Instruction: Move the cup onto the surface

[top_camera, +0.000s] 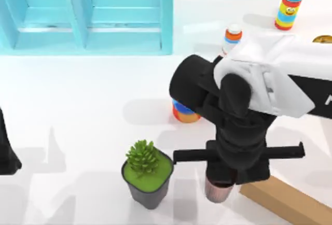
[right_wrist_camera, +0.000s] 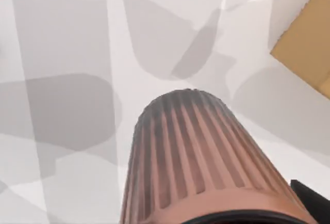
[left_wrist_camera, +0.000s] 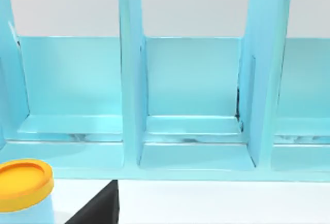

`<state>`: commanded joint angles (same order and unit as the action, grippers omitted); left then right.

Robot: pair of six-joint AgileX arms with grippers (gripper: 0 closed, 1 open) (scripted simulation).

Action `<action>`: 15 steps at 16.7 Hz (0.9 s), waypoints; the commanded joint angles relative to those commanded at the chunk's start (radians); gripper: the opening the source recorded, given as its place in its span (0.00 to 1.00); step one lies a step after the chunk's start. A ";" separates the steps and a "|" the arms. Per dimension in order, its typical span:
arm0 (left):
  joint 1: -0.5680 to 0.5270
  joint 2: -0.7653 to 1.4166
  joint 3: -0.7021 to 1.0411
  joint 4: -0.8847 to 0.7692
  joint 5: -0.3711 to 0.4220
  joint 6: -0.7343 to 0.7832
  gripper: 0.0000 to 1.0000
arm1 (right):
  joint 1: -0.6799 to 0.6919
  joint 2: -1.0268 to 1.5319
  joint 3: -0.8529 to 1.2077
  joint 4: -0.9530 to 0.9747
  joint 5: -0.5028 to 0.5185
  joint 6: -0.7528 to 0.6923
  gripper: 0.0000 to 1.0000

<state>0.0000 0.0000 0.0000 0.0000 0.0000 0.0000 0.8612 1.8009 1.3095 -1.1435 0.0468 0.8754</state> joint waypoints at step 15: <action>0.000 0.000 0.000 0.000 0.000 0.000 1.00 | 0.000 0.000 0.000 0.000 0.000 0.000 0.90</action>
<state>0.0000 0.0000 0.0000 0.0000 0.0000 0.0000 0.8612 1.8010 1.3093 -1.1434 0.0468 0.8755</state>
